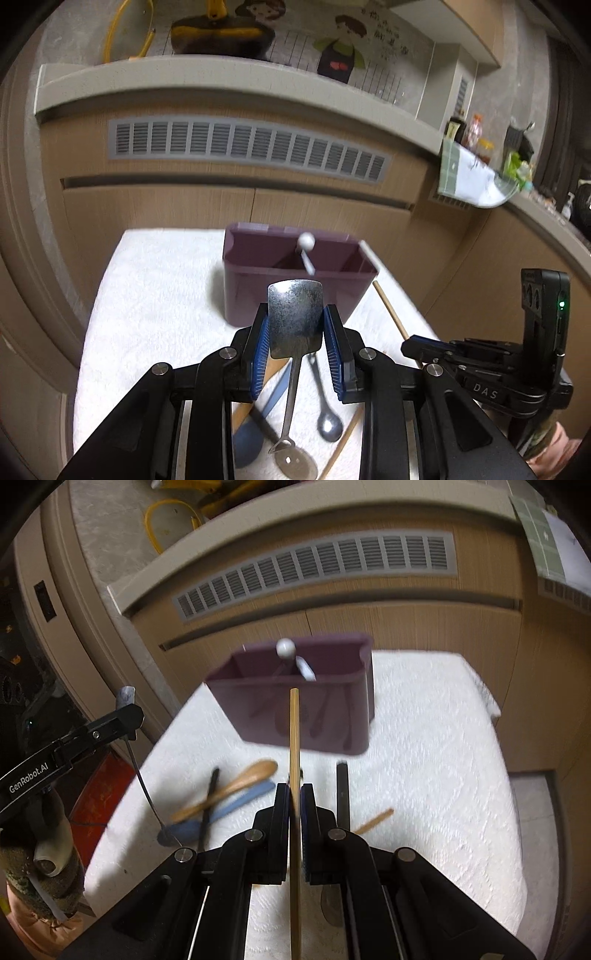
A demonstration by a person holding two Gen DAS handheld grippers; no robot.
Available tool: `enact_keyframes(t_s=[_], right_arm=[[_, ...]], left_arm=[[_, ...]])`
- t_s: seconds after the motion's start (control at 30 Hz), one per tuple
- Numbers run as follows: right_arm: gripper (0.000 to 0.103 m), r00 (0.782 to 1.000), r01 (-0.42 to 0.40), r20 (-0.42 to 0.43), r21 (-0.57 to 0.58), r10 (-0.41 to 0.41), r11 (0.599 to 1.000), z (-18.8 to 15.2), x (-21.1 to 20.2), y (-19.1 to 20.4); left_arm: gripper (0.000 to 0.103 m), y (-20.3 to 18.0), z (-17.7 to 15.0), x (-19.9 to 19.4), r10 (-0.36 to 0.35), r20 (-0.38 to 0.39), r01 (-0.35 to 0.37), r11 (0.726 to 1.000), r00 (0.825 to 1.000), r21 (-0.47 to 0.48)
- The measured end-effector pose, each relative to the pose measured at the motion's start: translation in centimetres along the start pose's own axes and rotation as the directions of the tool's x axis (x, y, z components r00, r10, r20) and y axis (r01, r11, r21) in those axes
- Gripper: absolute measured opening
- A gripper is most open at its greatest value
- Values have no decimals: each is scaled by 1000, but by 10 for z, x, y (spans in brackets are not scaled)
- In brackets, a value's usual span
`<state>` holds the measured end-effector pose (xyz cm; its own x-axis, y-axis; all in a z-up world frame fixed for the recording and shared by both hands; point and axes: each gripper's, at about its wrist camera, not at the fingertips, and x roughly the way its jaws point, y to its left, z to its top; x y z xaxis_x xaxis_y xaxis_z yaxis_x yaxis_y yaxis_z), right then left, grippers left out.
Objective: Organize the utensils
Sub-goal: 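Lift the chopstick and spatula over the caddy and release both into it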
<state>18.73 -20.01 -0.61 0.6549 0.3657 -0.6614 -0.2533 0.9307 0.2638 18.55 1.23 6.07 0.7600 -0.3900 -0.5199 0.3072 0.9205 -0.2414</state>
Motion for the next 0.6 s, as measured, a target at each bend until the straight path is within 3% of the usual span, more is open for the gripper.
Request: enact_keyframes(t_s=[0.17,0.33,0.4,0.6], right_arm=[[5,986,0,167,-63,10,998,52,-35,14],[5,903,0,427,-110,47,994,118,-76,24],[5,883,-3,467,-103,51,995,136,-73,22],[5,887,45,462,-59,-13,997,162,-28,14]], left_arm=[[29,-13,54,-24,-31,137,25,999,990,43],[29,-17,112,-27,-46,269,29,997,962,67],[29,-11,127,-16,-43,285,28,998,958,56],[29,10,146,31,-52,252,52,999,966,9]])
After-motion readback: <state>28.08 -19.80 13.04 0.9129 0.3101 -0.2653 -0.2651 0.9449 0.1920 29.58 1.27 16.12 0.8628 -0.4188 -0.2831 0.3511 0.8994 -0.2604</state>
